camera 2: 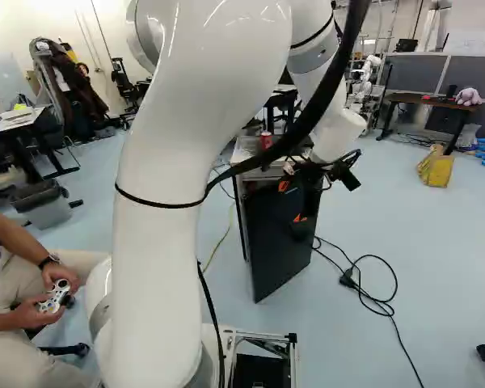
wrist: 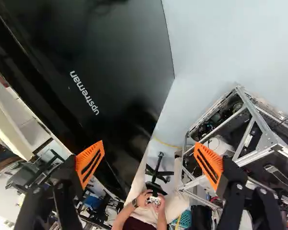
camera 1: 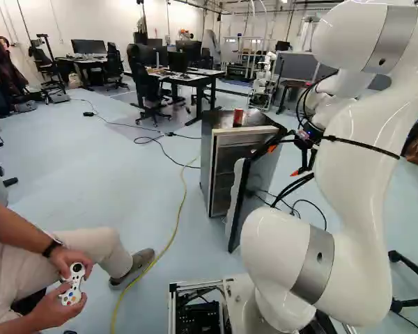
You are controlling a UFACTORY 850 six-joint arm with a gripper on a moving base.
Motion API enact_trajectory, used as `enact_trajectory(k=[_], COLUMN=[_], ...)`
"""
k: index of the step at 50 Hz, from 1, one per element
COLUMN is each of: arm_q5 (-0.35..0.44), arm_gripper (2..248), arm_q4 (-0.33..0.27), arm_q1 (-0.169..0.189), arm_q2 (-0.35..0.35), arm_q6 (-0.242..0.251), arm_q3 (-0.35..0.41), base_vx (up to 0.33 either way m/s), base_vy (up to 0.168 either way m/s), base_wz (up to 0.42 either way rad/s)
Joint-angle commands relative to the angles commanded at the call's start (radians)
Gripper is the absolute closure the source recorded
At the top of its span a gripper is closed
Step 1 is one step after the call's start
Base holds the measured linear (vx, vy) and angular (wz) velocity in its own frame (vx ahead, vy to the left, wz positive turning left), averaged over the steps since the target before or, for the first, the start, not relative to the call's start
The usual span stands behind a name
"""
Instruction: Grab a drink from the fridge
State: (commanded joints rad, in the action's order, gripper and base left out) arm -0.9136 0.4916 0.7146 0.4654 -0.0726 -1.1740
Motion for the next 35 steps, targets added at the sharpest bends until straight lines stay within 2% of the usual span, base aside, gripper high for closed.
enact_trajectory(k=[18, 35], arm_q5=[0.061, 0.139], arm_gripper=[3, 3], arm_q4=[-0.115, -0.259], arm_q1=[0.003, -0.01], arm_q2=[-0.027, 0.019], arm_q6=[0.0, 0.0], arm_q3=[0.043, 0.037], base_vx=[0.0, 0.0], base_vy=[0.0, 0.0], base_wz=[0.0, 0.0])
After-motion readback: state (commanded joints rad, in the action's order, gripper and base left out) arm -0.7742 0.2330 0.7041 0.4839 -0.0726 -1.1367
